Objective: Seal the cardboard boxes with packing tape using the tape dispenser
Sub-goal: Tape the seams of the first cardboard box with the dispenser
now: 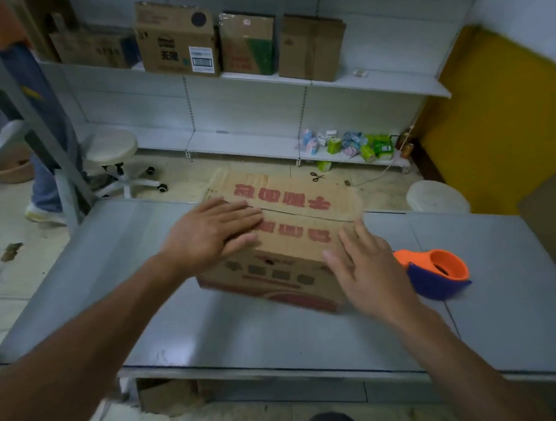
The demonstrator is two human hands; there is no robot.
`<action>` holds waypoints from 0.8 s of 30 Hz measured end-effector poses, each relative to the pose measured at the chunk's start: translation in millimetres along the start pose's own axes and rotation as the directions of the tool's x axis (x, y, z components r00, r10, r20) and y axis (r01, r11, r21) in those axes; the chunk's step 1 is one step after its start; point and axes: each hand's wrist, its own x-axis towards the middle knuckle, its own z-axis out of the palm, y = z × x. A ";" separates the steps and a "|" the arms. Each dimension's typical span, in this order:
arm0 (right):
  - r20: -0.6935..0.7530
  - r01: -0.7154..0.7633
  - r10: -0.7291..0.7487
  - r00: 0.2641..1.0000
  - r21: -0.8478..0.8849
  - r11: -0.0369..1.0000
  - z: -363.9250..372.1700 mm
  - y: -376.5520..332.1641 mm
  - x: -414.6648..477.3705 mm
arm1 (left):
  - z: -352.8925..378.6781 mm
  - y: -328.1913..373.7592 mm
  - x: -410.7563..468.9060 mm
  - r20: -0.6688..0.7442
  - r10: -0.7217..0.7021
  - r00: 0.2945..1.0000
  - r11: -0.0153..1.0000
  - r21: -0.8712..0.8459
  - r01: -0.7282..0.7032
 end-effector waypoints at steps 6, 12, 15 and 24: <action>-0.135 0.245 -0.233 0.963 0.075 0.967 -12.2 -31.1 -53.7 | -2.5 -17.5 8.6 -0.096 -0.655 0.749 0.752 -0.171 0.636; -0.331 0.149 -0.046 0.942 0.294 0.944 -17.8 0.3 5.1 | -11.6 78.6 9.6 0.013 -0.577 0.817 0.681 -0.546 0.489; -0.136 0.108 -0.074 0.988 0.261 0.959 5.4 -2.3 10.3 | -1.3 96.4 11.2 0.029 -0.412 0.911 0.875 -0.267 0.405; -0.063 0.016 0.040 0.997 0.706 0.708 18.2 24.5 0.5 | 3.9 48.6 63.4 0.192 -0.111 0.975 0.975 -0.168 0.144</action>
